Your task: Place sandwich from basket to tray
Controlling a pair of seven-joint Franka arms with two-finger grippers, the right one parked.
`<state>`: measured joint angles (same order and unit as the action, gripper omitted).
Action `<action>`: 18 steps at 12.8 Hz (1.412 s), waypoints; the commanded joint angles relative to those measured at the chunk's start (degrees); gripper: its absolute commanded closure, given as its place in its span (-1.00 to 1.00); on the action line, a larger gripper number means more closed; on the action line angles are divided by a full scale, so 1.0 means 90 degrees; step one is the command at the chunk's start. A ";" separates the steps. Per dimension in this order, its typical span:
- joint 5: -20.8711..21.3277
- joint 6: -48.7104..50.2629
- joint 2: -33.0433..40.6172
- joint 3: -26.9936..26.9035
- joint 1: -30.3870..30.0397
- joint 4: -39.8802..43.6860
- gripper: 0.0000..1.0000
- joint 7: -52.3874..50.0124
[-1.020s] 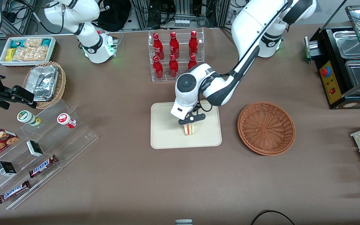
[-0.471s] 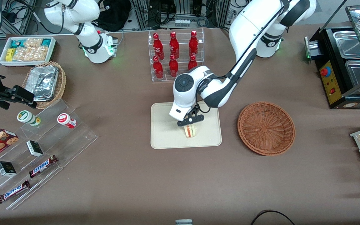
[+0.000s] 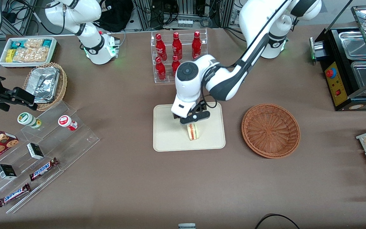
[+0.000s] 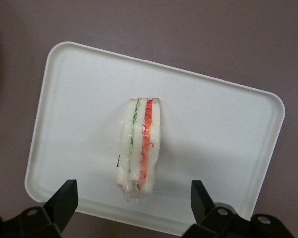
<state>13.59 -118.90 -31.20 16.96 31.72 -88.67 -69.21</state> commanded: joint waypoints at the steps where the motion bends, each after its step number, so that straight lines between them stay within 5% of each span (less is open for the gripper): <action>1: 0.0082 0.0523 0.0448 -0.0039 -0.0193 -0.0128 -1.00 0.0344; 10: 0.0004 0.1257 0.1356 -0.0010 -0.1950 -0.0791 -1.00 0.2111; 14: -0.0718 0.2045 0.2079 -0.0010 -0.2770 -0.1183 -1.00 0.4002; 18: -0.0836 0.2838 0.2567 -0.0029 -0.3406 -0.1193 -1.00 0.5177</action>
<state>7.09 -95.19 -11.36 16.25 3.39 -97.42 -26.87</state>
